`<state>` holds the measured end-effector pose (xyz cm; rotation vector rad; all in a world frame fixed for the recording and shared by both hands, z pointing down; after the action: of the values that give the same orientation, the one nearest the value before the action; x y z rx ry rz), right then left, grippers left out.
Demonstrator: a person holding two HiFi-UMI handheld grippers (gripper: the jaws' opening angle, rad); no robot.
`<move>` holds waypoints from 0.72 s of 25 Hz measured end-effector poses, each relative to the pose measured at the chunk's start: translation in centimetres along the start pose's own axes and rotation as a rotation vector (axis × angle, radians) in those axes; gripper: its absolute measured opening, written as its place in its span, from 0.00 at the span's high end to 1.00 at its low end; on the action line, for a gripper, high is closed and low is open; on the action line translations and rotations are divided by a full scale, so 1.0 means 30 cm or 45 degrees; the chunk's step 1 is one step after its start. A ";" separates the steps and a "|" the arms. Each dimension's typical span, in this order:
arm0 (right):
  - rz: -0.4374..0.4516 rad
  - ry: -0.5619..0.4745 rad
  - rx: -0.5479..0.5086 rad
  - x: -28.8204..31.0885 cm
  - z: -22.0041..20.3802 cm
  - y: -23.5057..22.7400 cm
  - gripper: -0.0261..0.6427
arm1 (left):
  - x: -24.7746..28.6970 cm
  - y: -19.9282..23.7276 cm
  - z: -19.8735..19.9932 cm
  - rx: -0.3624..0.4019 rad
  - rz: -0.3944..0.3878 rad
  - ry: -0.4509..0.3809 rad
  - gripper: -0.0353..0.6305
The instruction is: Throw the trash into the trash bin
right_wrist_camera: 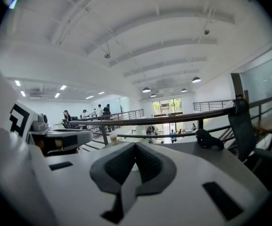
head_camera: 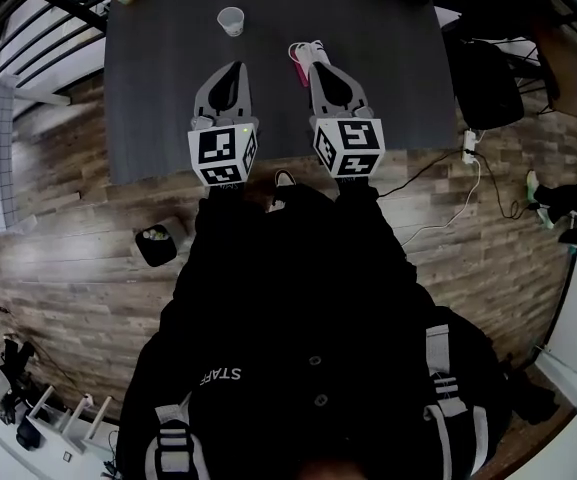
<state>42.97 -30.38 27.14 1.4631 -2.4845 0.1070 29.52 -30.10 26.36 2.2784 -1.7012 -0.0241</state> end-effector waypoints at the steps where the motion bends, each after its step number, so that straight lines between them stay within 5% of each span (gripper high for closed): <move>1: 0.001 0.014 0.002 0.007 -0.014 -0.003 0.94 | 0.008 0.003 -0.013 -0.004 0.002 0.013 0.95; 18: 0.025 0.349 0.081 0.157 -0.393 -0.097 0.94 | 0.161 0.007 -0.376 -0.099 0.001 0.296 0.95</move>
<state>45.48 -33.55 39.51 1.3458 -2.2922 0.3675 32.91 -32.14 37.98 2.1314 -1.5544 0.1656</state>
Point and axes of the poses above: the fingertips, and each gripper's own axes: x forward along the fingers, y to its left, z out of its top, the point moved 1 cm from there along -x, backward along the fingers, and after that the axes turned 10 degrees about -x, right-handed, at the moved point
